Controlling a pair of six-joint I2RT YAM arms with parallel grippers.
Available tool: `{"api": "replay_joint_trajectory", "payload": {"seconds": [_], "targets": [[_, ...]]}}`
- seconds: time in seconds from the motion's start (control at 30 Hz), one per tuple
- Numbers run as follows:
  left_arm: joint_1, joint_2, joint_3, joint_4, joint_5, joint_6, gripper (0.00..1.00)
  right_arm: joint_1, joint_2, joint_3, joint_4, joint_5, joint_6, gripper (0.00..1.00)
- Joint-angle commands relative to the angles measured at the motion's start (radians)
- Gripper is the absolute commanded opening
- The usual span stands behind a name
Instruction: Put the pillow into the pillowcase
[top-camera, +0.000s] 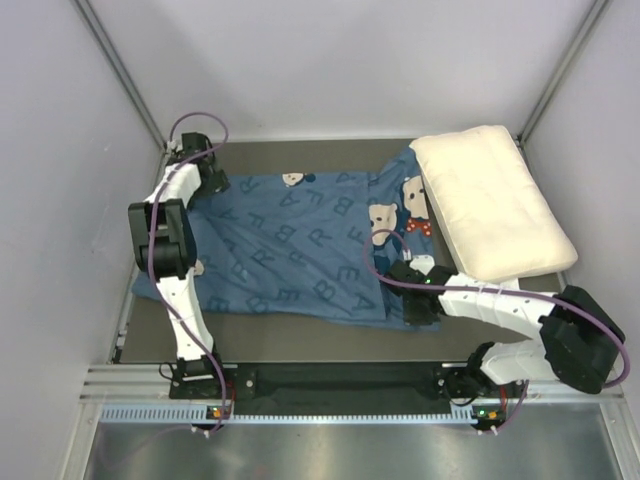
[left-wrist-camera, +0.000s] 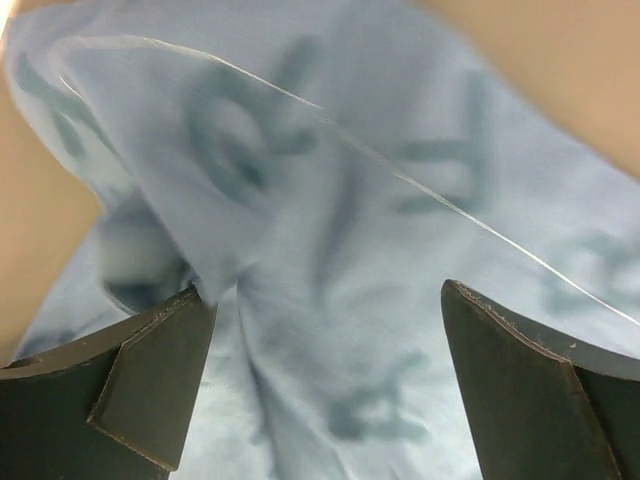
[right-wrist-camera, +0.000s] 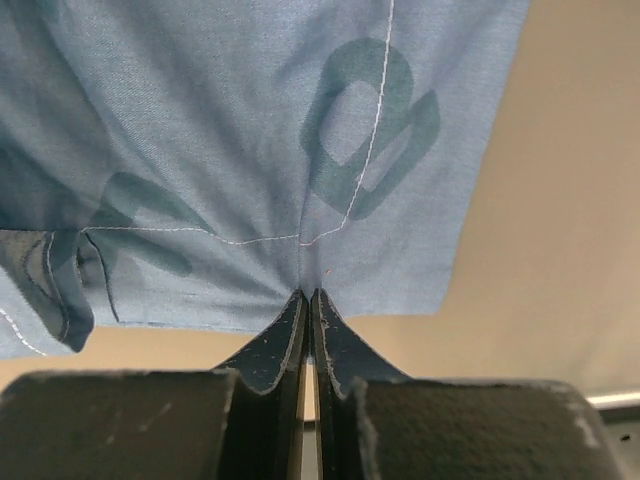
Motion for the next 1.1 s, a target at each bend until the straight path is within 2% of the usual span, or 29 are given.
{"api": "replay_joint_trajectory", "payload": {"seconds": [0.0, 0.17, 0.33, 0.43, 0.6, 0.67, 0.73, 0.83, 0.97, 1.07], "targets": [[-0.101, -0.137, -0.012, -0.006, 0.0, 0.044, 0.99, 0.015, -0.039, -0.004, -0.107, 0.034, 0.032, 0.02], [-0.256, -0.141, 0.0, 0.003, 0.045, 0.087, 0.99, 0.017, -0.029, -0.007, -0.055, 0.03, 0.03, 0.04], [-0.316, -0.056, 0.113, 0.041, 0.328, 0.184, 0.99, 0.015, -0.031, -0.015, -0.002, -0.007, 0.018, 0.04], [-0.368, 0.01, 0.205, 0.024, 0.378, 0.28, 0.99, 0.015, -0.043, -0.019, 0.018, -0.016, 0.01, 0.04], [-0.454, 0.128, 0.345, 0.067, 0.361, 0.495, 0.99, 0.017, -0.063, -0.015, 0.037, -0.036, -0.004, 0.03], [-0.485, 0.177, 0.411, 0.04, 0.323, 0.59, 0.99, 0.017, -0.075, -0.013, 0.039, -0.044, -0.01, 0.04], [-0.502, 0.262, 0.542, -0.015, 0.315, 0.647, 0.99, 0.015, -0.088, -0.01, 0.039, -0.052, -0.014, 0.04], [-0.504, 0.343, 0.665, -0.097, 0.35, 0.653, 0.99, 0.015, -0.098, -0.009, 0.036, -0.058, -0.016, 0.03], [-0.505, 0.365, 0.662, -0.126, 0.419, 0.647, 0.99, 0.015, -0.106, -0.006, 0.036, -0.064, -0.013, 0.03], [-0.505, 0.392, 0.669, -0.144, 0.412, 0.639, 0.99, 0.015, -0.112, 0.001, 0.034, -0.066, -0.016, 0.03]]}}
